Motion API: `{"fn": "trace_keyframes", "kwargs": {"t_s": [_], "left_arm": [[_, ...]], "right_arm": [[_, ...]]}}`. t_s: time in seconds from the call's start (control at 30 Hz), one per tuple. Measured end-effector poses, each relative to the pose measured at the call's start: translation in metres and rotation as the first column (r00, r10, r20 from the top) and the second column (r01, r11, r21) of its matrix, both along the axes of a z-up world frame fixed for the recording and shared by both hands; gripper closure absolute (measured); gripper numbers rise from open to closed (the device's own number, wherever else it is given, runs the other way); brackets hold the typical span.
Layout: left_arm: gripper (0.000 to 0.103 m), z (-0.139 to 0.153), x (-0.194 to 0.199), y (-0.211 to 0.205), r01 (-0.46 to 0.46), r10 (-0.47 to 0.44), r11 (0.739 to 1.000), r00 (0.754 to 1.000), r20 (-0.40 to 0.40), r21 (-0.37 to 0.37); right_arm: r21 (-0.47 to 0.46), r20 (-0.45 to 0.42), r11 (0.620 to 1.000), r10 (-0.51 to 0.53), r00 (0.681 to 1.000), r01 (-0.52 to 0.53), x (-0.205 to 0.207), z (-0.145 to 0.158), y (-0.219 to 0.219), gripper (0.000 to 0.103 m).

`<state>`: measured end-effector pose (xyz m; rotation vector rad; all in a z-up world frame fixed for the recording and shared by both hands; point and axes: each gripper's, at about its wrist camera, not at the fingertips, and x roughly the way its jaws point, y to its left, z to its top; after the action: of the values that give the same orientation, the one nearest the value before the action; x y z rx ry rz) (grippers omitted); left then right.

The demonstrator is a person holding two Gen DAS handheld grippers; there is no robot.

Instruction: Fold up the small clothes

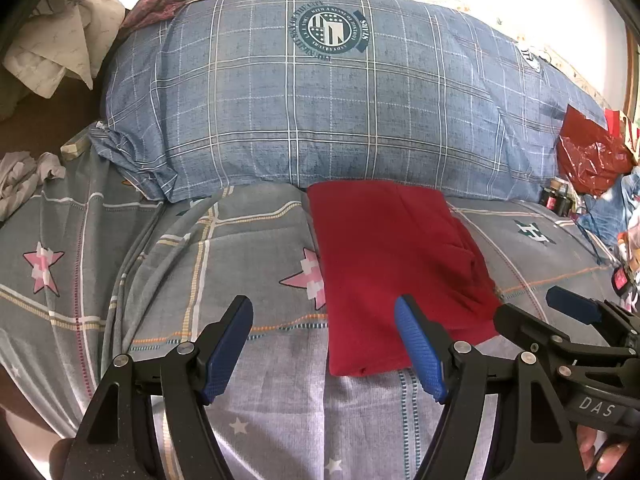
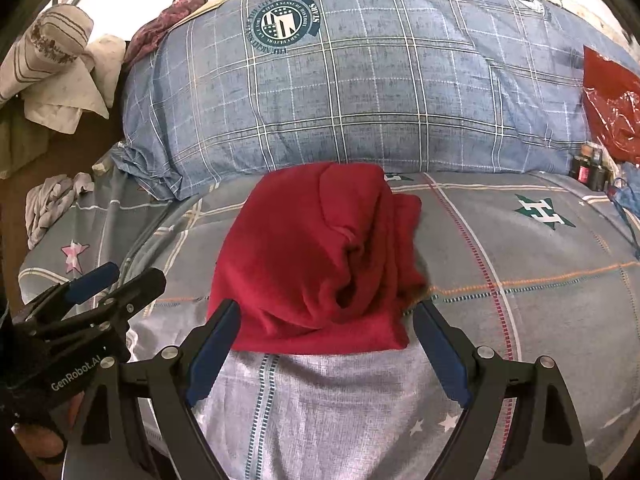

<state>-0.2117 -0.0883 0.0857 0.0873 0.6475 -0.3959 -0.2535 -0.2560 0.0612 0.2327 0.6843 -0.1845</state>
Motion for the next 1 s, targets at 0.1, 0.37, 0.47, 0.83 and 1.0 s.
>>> {"fn": "trace_keyframes", "kwargs": {"t_s": [0.1, 0.37, 0.47, 0.83, 1.0], "left_arm": [[0.030, -0.001, 0.001, -0.002, -0.001, 0.001, 1.000, 1.000, -0.003, 0.002], [0.030, -0.002, 0.005, -0.007, -0.009, 0.009, 1.000, 1.000, -0.010, 0.006], [0.030, -0.003, 0.007, -0.008, -0.012, 0.012, 1.000, 1.000, -0.014, 0.008], [0.030, -0.010, 0.019, -0.015, -0.024, 0.024, 1.000, 0.999, -0.037, 0.006], [0.030, -0.014, 0.026, -0.018, -0.027, 0.027, 1.000, 0.999, -0.045, 0.010]], "right_arm": [[-0.004, -0.003, 1.000, 0.002, 1.000, -0.003, 0.002, 0.000, 0.001, 0.014], [-0.007, -0.016, 1.000, 0.009, 1.000, -0.010, 0.008, -0.003, 0.002, 0.014], [-0.010, -0.024, 1.000, 0.015, 1.000, -0.015, 0.010, -0.005, 0.002, 0.014], [-0.009, -0.044, 1.000, 0.029, 0.999, -0.029, 0.021, -0.010, 0.004, 0.014], [-0.007, -0.058, 0.999, 0.033, 0.998, -0.034, 0.026, -0.016, 0.004, 0.014]]}}
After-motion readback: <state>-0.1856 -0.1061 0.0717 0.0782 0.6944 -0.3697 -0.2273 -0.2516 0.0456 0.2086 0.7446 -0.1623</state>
